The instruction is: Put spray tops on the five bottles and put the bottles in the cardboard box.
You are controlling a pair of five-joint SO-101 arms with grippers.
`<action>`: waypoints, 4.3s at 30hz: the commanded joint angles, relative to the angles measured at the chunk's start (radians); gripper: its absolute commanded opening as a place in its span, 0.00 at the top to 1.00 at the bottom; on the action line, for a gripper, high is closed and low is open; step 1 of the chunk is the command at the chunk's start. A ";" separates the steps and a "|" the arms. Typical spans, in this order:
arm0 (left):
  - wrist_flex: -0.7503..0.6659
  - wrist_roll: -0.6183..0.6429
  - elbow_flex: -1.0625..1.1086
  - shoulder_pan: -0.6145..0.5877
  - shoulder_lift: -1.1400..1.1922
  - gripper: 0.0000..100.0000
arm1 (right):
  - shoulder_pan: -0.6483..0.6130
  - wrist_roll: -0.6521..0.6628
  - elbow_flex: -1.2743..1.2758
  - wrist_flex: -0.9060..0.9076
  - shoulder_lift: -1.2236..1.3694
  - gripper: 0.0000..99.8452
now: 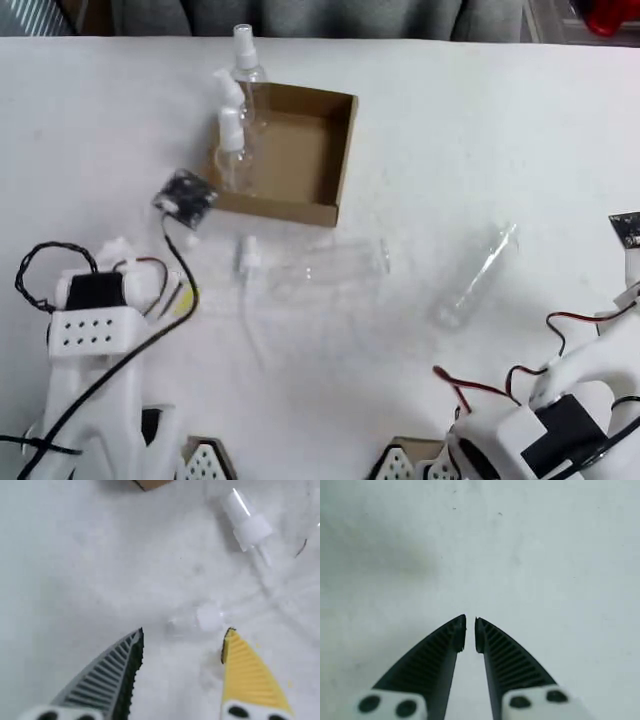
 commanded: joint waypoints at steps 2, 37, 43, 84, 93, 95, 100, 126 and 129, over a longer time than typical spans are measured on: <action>0.017 0.249 0.040 0.010 -0.035 0.76 | -0.002 0.011 -0.043 0.010 -0.005 0.99; -0.078 0.514 -0.118 0.016 0.501 0.98 | -0.116 0.000 0.034 0.067 -0.013 0.99; -0.206 0.637 -0.215 0.015 0.641 0.98 | -0.113 0.005 0.034 0.061 -0.005 0.99; -0.296 0.948 -0.508 -0.068 0.871 0.98 | -0.773 -0.173 0.028 0.410 -0.366 0.98; -0.307 0.896 -0.509 -0.108 0.872 0.98 | -1.267 0.040 0.032 0.440 -0.366 0.79; -0.342 0.824 -0.508 -0.134 0.874 0.98 | -1.339 0.087 0.031 0.440 -0.367 0.78; -0.356 0.776 -0.506 -0.148 0.874 0.98 | -1.466 0.192 0.034 0.433 -0.357 0.78; -0.387 0.770 -0.508 -0.151 0.874 0.98 | -1.531 0.256 -0.054 0.108 0.131 0.71; -0.388 0.770 -0.508 -0.148 0.874 0.98 | -1.524 0.256 -0.066 0.108 0.143 0.71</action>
